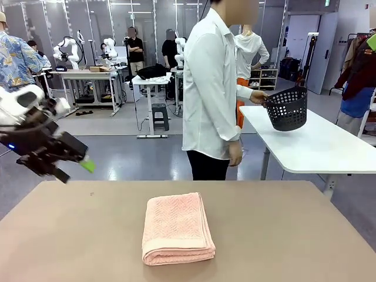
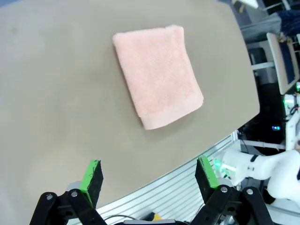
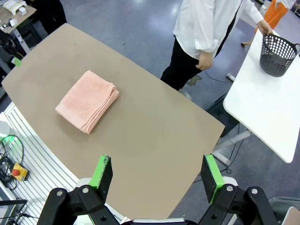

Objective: Fold the towel.
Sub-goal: Pick up the 100 cm Hotel Towel and place it on the left side of the table.

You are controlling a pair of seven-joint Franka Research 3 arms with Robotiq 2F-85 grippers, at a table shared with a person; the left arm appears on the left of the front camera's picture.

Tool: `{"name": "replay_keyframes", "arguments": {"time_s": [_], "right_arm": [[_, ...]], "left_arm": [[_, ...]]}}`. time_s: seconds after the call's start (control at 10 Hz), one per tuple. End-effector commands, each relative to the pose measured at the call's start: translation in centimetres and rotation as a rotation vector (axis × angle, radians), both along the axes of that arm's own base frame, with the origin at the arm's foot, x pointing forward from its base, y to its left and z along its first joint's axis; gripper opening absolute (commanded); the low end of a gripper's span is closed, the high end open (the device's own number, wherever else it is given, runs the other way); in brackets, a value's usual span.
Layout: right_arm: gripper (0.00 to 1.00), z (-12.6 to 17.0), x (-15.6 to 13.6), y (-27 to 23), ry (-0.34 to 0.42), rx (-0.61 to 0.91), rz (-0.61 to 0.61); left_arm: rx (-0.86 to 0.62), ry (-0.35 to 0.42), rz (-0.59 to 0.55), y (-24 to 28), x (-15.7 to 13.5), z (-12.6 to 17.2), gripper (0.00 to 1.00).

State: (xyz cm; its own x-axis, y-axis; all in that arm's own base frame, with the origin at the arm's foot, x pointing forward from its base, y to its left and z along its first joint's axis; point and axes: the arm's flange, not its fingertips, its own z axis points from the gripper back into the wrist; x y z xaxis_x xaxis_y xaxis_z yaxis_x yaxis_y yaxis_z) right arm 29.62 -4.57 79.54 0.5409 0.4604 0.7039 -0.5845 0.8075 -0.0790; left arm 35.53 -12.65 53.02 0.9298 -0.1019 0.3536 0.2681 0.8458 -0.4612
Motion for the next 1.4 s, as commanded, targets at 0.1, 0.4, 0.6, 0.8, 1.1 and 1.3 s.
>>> {"name": "replay_keyframes", "arguments": {"time_s": [0.1, 0.4, 0.6, 0.8, 1.1, 1.3], "right_arm": [[0.95, 0.1, 0.0, -0.1, 0.001, -0.001, 0.000], [0.95, 0.1, 0.0, -0.1, 0.001, -0.001, 0.000], [0.95, 0.1, 0.0, -0.1, 0.001, -0.001, 0.000], [0.95, 0.1, 0.0, -0.1, 0.001, -0.001, 0.000], [0.95, 0.1, 0.0, -0.1, 0.001, -0.001, 0.000], [0.95, 0.1, 0.0, -0.1, 0.001, -0.001, 0.000]], "left_arm": [[-0.031, 0.021, 0.022, -3.2, 2.7, -1.9, 1.00], [-0.013, 0.031, 0.003, -2.9, 2.3, -2.8, 1.00], [-0.013, 0.031, 0.003, -2.9, 2.3, -2.8, 1.00], [-0.010, 0.027, 0.005, -3.0, 2.9, -2.7, 1.00], [-0.153, 0.039, -0.001, -4.6, 5.5, -7.8, 1.00], [-0.187, 0.011, 0.037, -5.6, 5.8, -11.7, 1.00]]}}
